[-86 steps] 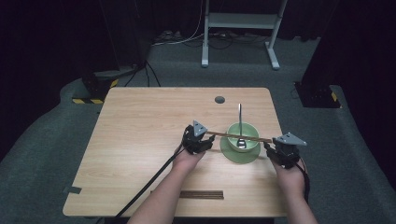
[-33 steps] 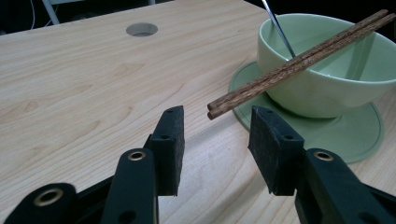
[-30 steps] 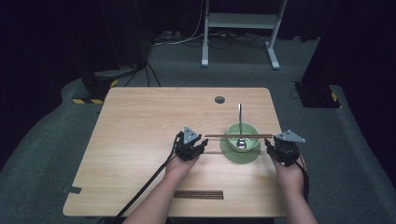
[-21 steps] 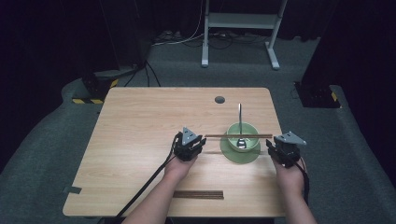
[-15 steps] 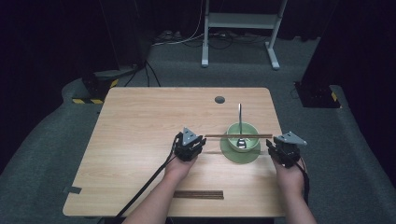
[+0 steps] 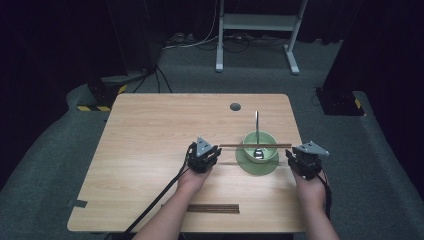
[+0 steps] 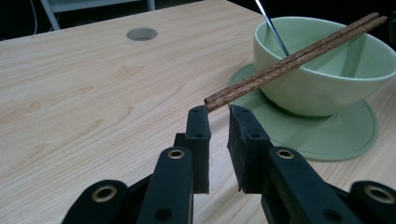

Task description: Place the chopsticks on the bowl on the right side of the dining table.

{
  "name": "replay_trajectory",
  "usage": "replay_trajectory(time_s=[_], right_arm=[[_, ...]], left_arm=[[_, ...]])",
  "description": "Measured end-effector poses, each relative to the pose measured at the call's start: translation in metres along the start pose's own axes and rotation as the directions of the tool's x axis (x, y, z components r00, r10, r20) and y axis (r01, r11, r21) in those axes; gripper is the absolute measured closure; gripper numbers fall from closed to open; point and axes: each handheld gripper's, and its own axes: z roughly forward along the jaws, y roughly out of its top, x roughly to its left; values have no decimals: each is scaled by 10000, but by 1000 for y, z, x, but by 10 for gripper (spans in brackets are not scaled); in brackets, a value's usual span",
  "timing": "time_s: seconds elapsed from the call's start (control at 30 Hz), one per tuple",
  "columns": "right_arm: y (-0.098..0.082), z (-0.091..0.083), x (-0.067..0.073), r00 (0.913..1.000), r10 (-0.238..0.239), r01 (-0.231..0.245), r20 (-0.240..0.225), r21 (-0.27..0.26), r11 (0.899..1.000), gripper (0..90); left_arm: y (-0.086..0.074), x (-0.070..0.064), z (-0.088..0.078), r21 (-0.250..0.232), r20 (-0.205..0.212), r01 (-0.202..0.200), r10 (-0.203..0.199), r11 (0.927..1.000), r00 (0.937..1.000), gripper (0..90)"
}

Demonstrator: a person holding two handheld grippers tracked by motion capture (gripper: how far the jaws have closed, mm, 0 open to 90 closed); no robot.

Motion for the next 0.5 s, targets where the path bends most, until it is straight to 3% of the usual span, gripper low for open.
replay_trajectory(time_s=[0.5], right_arm=[[-2,1,-4,9999,132,-132,45,-39,9999,704]], left_arm=[[-1,-5,5,98,55,35,-35,9999,10000,791]])
